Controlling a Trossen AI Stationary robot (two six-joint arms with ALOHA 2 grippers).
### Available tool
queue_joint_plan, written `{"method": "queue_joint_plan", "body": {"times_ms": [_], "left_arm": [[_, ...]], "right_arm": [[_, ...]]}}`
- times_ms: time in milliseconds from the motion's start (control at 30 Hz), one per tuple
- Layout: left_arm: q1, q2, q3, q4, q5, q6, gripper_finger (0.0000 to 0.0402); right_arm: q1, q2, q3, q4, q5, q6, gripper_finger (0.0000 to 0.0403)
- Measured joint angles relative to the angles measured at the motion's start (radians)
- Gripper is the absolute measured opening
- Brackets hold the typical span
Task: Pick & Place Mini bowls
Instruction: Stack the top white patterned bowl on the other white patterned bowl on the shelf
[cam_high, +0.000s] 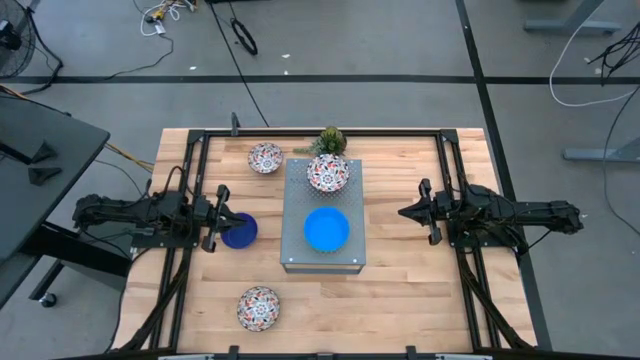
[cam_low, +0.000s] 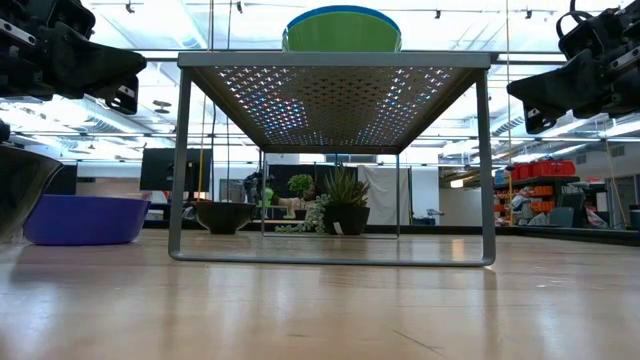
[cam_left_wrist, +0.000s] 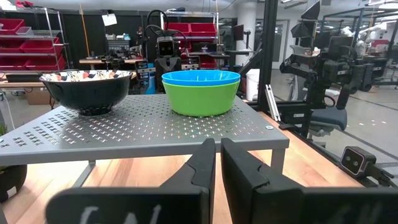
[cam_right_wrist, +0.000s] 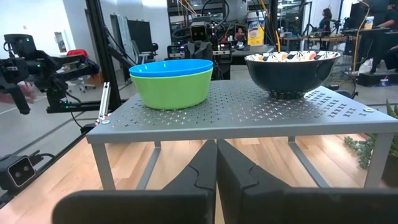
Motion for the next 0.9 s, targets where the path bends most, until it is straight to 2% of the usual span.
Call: {"method": "queue_joint_plan", "body": {"times_ms": [300,500,667,900], "left_arm": [[0.0,0.0,0.0,0.006,0.0,-0.007,0.003],[0.0,0.0,0.0,0.059,0.0,-0.132,0.003],[0.0,0.0,0.0,0.131,0.0,-0.174,0.003],[0.0,0.0,0.017,0.314,-0.045,-0.229,0.003]], "right_arm": [[0.0,0.0,0.0,0.0,0.0,-0.001,0.0011],[0.0,0.0,0.0,0.0,0.0,0.001,0.0011],[0.0,0.0,0.0,0.0,0.0,0.001,0.0011],[0.0,0.0,0.0,0.0,0.0,0.001,0.0011]]}}
